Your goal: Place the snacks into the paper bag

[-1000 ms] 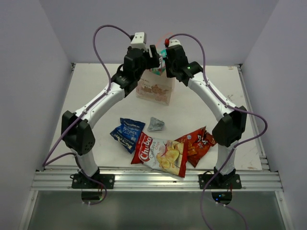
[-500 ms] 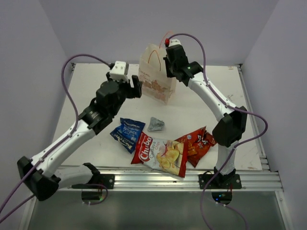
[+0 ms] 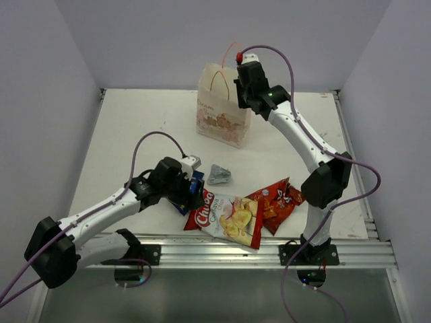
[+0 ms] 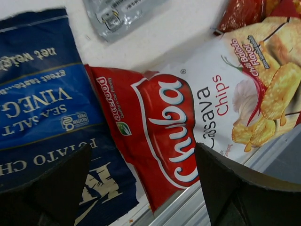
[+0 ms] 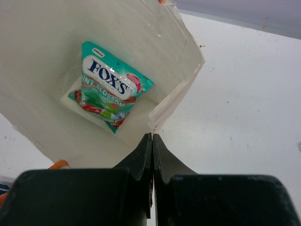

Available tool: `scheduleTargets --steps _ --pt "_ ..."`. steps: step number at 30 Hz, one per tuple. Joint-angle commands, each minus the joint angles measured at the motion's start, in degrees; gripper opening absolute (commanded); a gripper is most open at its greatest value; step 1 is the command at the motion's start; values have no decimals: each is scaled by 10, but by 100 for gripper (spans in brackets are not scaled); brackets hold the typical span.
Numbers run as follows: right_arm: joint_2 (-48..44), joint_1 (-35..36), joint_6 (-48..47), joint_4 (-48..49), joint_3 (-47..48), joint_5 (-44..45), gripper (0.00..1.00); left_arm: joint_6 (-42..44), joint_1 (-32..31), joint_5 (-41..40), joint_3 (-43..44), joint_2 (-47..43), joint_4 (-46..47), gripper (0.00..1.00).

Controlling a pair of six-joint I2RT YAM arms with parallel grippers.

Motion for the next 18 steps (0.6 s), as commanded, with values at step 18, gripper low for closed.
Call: scheduleTargets --steps 18 --pt "-62 -1 8 6 -12 -9 0 -28 -35 86 -39 145 106 89"
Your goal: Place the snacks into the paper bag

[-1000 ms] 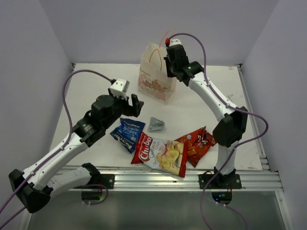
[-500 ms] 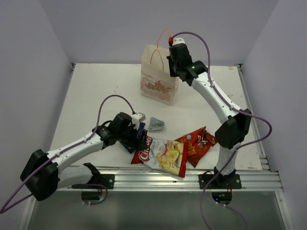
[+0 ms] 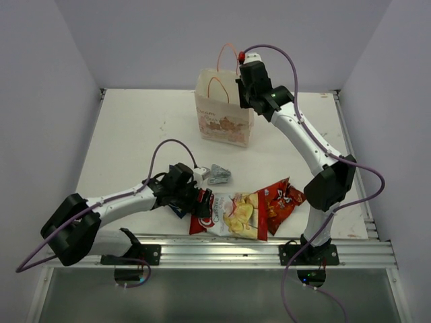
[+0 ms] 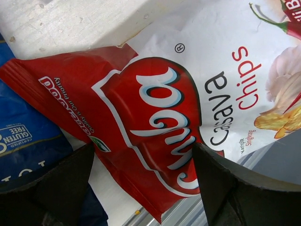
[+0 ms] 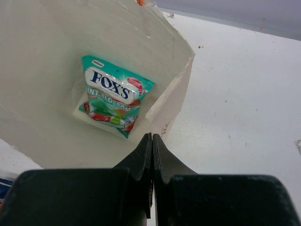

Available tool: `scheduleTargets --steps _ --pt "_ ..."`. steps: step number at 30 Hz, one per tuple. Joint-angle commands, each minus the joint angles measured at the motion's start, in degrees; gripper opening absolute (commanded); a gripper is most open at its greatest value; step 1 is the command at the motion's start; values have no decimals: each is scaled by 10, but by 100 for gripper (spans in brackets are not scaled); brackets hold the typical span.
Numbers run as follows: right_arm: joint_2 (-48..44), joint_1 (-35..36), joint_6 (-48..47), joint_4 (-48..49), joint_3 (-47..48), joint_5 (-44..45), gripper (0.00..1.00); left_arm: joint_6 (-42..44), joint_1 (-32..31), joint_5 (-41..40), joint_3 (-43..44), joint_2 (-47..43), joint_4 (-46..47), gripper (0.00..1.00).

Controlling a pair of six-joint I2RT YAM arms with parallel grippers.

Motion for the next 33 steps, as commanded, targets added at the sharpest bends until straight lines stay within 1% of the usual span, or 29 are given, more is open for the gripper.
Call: scheduleTargets --steps 1,3,4,6,7,8,11,12,14,15,17,18,19,20,21,22,23,24,26,27,29,30,32,33 --pt "-41 -1 7 8 -1 -7 0 -8 -5 2 -5 13 35 88" --pt "-43 -1 6 10 -5 -8 0 -9 -5 0 -6 25 39 79" --pt "-43 -1 7 10 -6 -8 0 -10 -5 -4 -7 29 39 60" --pt "-44 -1 7 10 -7 -8 0 -10 -5 -10 -7 37 39 34" --pt "-44 -1 7 11 -7 -8 0 -9 -5 -14 -4 37 37 9" --pt "-44 -1 7 10 -8 -8 0 -10 -5 -20 -3 35 35 0" --pt "-45 -1 7 10 -9 -7 0 -8 -5 -47 21 3 17 0" --pt "-47 -2 5 10 -10 -5 0 -9 -5 -57 35 -19 -6 0" --pt "-50 -1 2 9 -13 -1 0 -5 -5 -103 110 -40 -38 0" --pt "-52 -1 0 10 -14 1 0 -3 -5 -156 187 -48 -84 0" --pt "-56 -1 -2 10 -19 4 0 -2 -5 -235 278 -45 -132 0" --pt "-58 -1 -5 10 -20 7 0 -2 -5 -315 375 -31 -175 0" --pt "-60 -1 -5 11 -22 8 0 1 -5 -349 422 -21 -189 0" --pt "-63 -1 -4 12 -24 8 0 4 -5 -379 465 -11 -200 0" --pt "-63 -1 -3 14 -25 8 0 8 -5 -404 537 11 -210 0" --pt "-63 -1 -3 14 -25 7 0 18 -5 -439 568 23 -208 0" --pt "-63 -1 -3 14 -25 5 0 24 -5 -452 598 33 -207 0" --pt "-62 -1 -3 15 -25 4 0 36 -5 -477 653 58 -208 0" --pt "-60 -1 -3 15 -23 4 0 49 -5 -499 713 84 -220 0" --pt "-58 -1 -5 15 -23 4 0 57 -5 -518 778 115 -239 0" --pt "-56 -1 -7 15 -21 3 0 82 -5 -546 840 142 -261 0" --pt "-55 -1 -8 16 -21 2 0 100 -5 -578 877 156 -262 0" --pt "-53 -1 -9 18 -20 0 0 130 -5 -611 876 156 -236 0" --pt "-52 -1 -9 21 -20 -1 0 166 -4 -630 856 153 -193 0"
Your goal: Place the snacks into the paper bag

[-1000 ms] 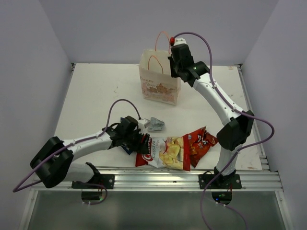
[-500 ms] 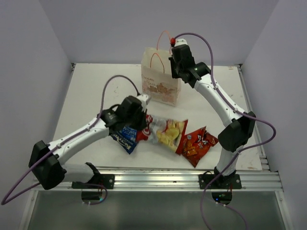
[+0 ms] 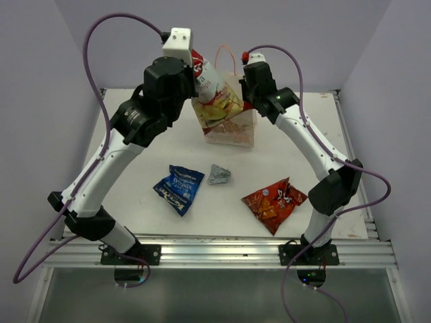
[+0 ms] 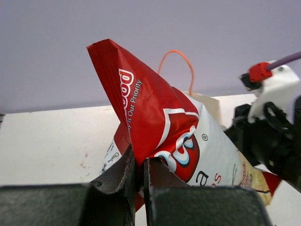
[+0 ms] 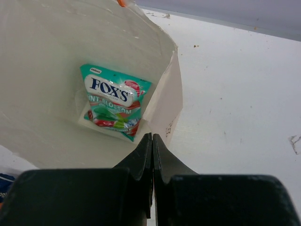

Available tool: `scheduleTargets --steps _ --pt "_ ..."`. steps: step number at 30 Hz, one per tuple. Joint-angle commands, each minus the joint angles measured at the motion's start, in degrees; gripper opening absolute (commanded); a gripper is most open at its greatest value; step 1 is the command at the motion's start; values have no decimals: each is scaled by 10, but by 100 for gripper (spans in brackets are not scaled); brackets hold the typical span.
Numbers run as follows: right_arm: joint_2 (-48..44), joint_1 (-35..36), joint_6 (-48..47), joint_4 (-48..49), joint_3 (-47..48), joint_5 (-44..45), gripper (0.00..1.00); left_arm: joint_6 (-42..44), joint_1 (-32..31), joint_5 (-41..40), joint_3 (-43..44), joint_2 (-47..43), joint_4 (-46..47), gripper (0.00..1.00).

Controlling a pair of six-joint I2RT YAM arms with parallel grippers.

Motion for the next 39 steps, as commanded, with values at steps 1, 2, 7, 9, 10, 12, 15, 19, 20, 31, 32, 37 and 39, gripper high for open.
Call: scheduleTargets --steps 1,2,7,9,10,12,15,19,20,31,32,37,39 --pt "-18 -1 -5 19 6 -4 0 95 1 -107 -3 3 57 0" --pt "-16 -1 -5 20 7 -5 0 110 1 -109 -13 3 95 0" --pt "-12 -1 -10 20 7 -5 0 205 0 -138 -10 -7 187 0" --pt "-12 -2 -12 19 4 -4 0 268 0 -141 -6 -20 251 0" --pt "-9 -1 -12 19 4 -4 0 288 0 -140 -5 -24 271 0" --pt "-8 -2 -12 20 2 -5 0 330 0 -128 -7 -27 314 0" --pt "-5 -1 -7 18 3 -11 0 364 0 -116 -34 -27 372 0" --pt "-2 -1 -4 17 1 -15 0 403 0 -84 -104 -26 483 0" --pt "-2 -1 -2 18 1 -16 0 412 0 -75 -138 -21 532 0" --pt "-14 -1 -10 14 -14 -8 0 401 10 44 -189 53 649 0" --pt "-16 -2 -10 13 -14 -8 0 397 18 45 -200 54 647 0" --pt "-19 -2 -13 13 -21 -4 0 394 40 70 -245 44 629 0" --pt "-19 -2 -12 14 -23 -4 0 408 44 94 -266 35 603 0"
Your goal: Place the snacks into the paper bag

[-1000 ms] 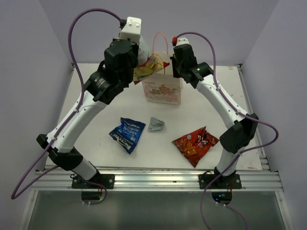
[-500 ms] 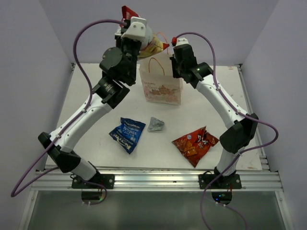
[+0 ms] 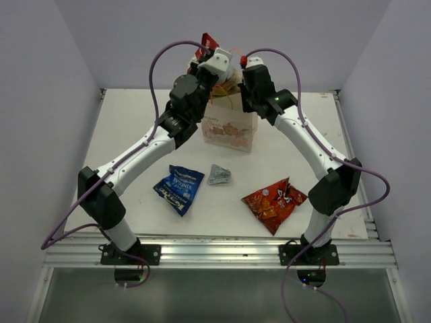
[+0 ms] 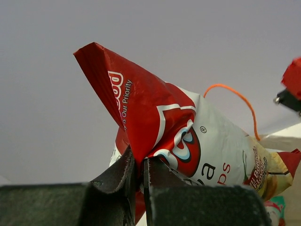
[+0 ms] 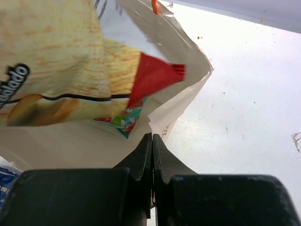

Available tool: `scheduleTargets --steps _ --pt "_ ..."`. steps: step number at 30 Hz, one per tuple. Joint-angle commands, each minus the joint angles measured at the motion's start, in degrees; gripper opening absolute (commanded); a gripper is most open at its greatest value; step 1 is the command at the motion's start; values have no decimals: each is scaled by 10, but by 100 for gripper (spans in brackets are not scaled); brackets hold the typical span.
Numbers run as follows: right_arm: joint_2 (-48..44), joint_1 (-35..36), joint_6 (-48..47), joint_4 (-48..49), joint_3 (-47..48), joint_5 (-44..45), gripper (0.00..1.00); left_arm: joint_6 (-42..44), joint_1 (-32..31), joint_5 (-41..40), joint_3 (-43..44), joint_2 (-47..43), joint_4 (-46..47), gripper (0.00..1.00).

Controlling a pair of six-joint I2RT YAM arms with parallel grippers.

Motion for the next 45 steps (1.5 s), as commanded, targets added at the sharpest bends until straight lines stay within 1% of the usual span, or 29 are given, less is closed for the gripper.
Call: scheduleTargets --steps 1,5,8,9,10,11,12,14,15,19,21,22,23,24,25,26,27,28,29,30,31,32,33,34,35,38,42,45 --pt "-19 -1 -7 14 -4 6 0 17 10 53 -32 -44 30 0" --pt "-19 -1 -6 15 -5 6 0 34 10 111 -64 -61 -13 0" --pt "-16 -1 -5 15 -5 3 0 11 10 180 -80 -71 -39 0" --pt "-17 -1 -5 15 -5 3 0 1 10 191 -81 -73 -45 5" --pt "-17 -2 -5 15 -5 3 0 -8 10 202 -80 -75 -55 17" --pt "-17 -2 -5 15 -5 4 0 -21 8 216 -78 -77 -61 53" --pt "-16 -2 -5 15 -4 4 0 -22 7 214 -76 -78 -64 68" --pt "-18 -2 -5 15 -4 4 0 -16 0 193 -70 -80 -71 93" --pt "-18 -1 -4 14 -2 4 0 -15 -2 186 -69 -81 -72 99" --pt "-18 -1 -3 14 0 5 0 -18 -6 150 -59 -102 -58 100" --pt "-18 -1 -2 13 2 6 0 -25 -5 80 -62 -109 -43 100" --pt "-18 -1 -2 13 3 5 0 -30 -6 41 -79 -119 -13 100" --pt "-18 -1 0 13 4 5 0 -37 -6 -49 -93 -124 5 100" --pt "-18 -1 0 12 8 6 0 -43 -6 -98 -109 -130 16 100" --pt "-18 -1 1 11 9 6 0 -52 -5 -141 -142 -136 4 100" --pt "-20 -1 4 10 11 6 0 -91 -2 -197 -158 -137 -22 100" --pt "-20 -2 5 10 12 6 0 -121 -1 -217 -178 -138 -53 100" --pt "-21 -1 5 10 12 6 0 -163 -1 -228 -206 -139 -161 100" --pt "-24 -2 6 10 12 7 0 -287 -2 -223 -213 -135 -238 100" --pt "-26 -1 7 10 12 8 0 -352 -1 -209 -218 -130 -307 100" --pt "-26 -2 6 8 12 9 0 -410 -1 -190 -223 -110 -435 100" --pt "-28 -1 6 7 13 9 0 -505 -2 -153 -225 -98 -490 100" --pt "-28 -1 6 6 13 10 0 -541 -2 -132 -232 -88 -531 99" --pt "-29 -1 7 6 12 12 0 -566 -2 -112 -258 -73 -577 100" --pt "-30 -1 8 5 11 13 0 -593 -2 -79 -274 -67 -585 100" --pt "-29 -1 14 5 9 11 0 -627 -3 -44 -333 -70 -596 100" --pt "-33 -1 23 7 3 6 0 -647 -3 -20 -376 -87 -592 100" --pt "-36 -1 30 11 -4 3 0 -647 -2 3 -396 -67 -578 100"
